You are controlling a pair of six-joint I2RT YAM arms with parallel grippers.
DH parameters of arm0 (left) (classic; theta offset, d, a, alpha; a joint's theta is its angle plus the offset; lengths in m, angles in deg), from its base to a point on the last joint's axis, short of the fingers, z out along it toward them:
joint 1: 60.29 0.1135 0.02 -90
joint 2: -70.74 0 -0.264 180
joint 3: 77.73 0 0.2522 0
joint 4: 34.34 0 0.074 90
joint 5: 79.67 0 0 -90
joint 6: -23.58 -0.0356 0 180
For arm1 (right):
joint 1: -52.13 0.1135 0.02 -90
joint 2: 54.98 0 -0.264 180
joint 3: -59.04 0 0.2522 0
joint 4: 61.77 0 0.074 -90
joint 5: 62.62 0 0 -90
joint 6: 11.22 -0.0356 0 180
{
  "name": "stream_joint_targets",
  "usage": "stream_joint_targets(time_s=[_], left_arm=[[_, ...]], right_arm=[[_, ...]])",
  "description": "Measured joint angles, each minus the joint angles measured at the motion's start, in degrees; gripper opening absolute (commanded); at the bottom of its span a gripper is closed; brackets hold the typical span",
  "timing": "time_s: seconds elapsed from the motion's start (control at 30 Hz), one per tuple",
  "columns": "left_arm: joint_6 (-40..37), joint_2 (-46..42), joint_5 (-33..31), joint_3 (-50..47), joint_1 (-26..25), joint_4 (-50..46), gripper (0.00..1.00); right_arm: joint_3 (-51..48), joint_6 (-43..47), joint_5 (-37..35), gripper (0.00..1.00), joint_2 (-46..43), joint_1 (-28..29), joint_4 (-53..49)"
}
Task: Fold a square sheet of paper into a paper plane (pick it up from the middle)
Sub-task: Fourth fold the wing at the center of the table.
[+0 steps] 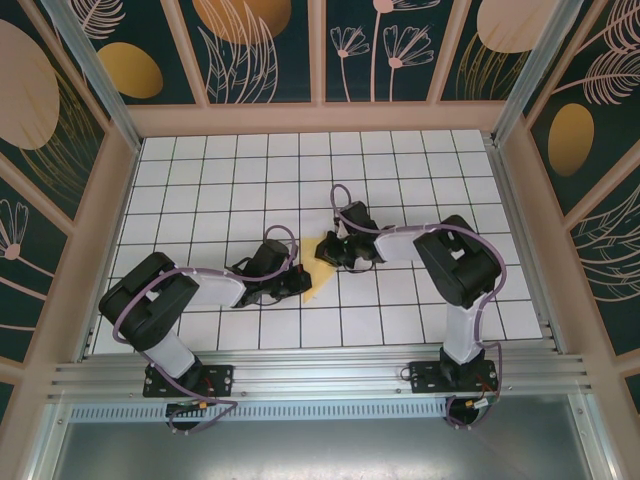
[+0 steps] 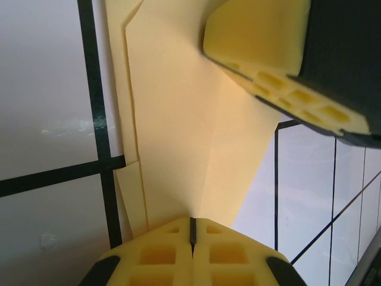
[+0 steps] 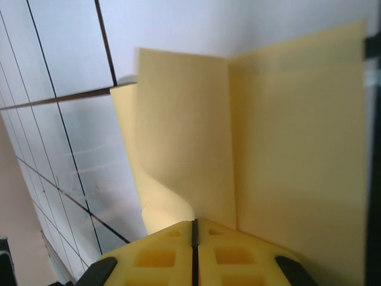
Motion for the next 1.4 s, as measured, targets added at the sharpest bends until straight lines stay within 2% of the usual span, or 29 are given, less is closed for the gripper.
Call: stream_joint_targets(time_s=[0.43,0.8,1.13,1.4], left_arm=[[-0.2,0.0,0.0,-0.1,0.0,0.1,0.0],[-0.2,0.1,0.0,-0.2,0.0,0.5,0.0],[-0.2,0.2,0.0,-0.3,0.0,0.8,0.0],[-0.2,0.2,0.0,-0.3,0.0,0.8,0.0]], right_arm=[[5.2,1.5,-1.8,0.12,2.5,-2.6,-3.8],[9.4,2.1,-0.5,0.12,5.0,-3.5,-6.8],[13.4,3.1,-1.4,0.12,7.3,-7.2,-8.1],[15.1,5.6,-4.4,0.14,6.3,-7.4,-11.5]])
